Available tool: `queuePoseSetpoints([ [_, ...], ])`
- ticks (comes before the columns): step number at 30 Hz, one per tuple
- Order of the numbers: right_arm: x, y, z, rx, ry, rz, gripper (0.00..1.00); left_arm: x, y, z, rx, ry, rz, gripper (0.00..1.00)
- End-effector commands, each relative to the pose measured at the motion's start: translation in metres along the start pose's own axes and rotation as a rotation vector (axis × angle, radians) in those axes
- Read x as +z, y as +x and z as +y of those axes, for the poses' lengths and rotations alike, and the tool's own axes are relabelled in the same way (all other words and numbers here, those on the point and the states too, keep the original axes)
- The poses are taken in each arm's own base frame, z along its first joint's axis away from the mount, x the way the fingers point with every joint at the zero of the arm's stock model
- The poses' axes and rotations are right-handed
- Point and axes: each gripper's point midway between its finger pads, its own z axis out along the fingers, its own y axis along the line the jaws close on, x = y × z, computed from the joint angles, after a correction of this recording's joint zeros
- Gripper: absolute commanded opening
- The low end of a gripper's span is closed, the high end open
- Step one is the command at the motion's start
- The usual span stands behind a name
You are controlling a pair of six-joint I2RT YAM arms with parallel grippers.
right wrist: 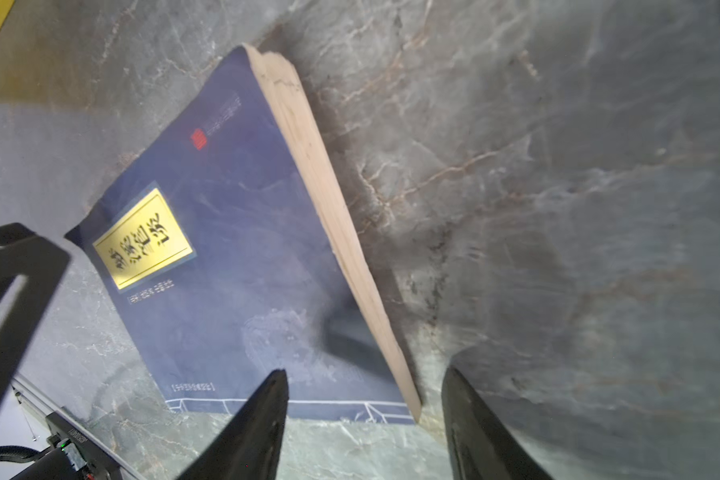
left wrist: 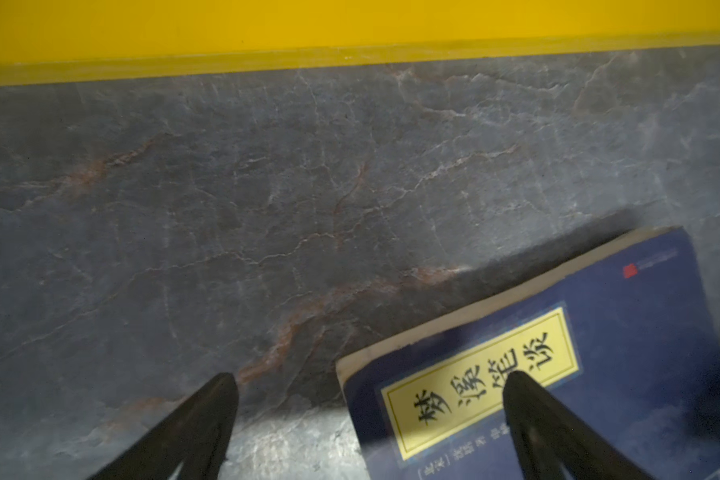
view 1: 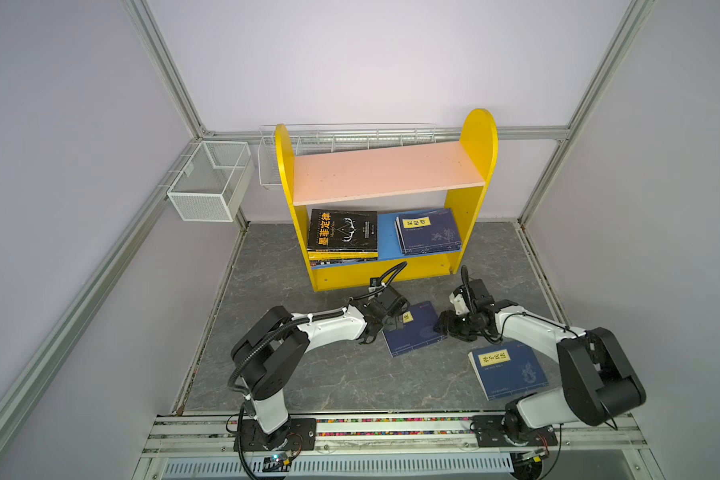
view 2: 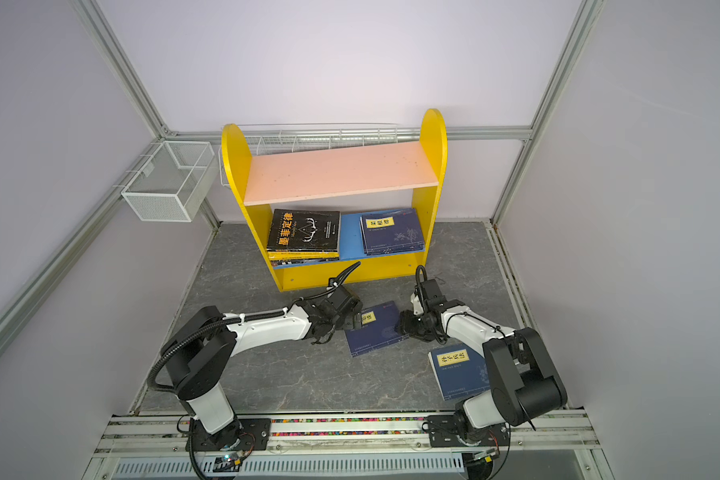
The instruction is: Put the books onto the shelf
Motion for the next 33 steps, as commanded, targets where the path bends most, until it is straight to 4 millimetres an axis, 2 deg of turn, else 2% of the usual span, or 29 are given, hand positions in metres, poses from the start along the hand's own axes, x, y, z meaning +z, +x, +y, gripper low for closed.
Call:
queuePoseSetpoints([
  [1,0.003,0.004,0.001,-0.019,-0.003,0.029,0.63,0.004,0.008,0.001,0.027,-0.022,0.053,1.0],
  [8,0.002,0.003,0.003,-0.024,-0.005,0.023,0.63,0.006,0.011,-0.007,0.054,0.01,0.075,0.97],
  [20,0.002,0.004,0.008,-0.036,-0.025,0.025,0.63,0.013,0.035,-0.04,0.181,0.185,0.208,0.95],
  [24,0.003,0.003,0.021,-0.073,-0.076,0.03,0.61,0.015,0.038,-0.047,0.197,0.219,0.227,0.93],
  [28,0.001,0.004,0.045,-0.113,-0.177,0.035,0.56,0.014,0.038,-0.051,0.203,0.239,0.227,0.92],
  [33,-0.016,-0.007,0.072,-0.137,-0.309,-0.041,0.47,0.014,0.039,-0.051,0.202,0.242,0.227,0.92],
])
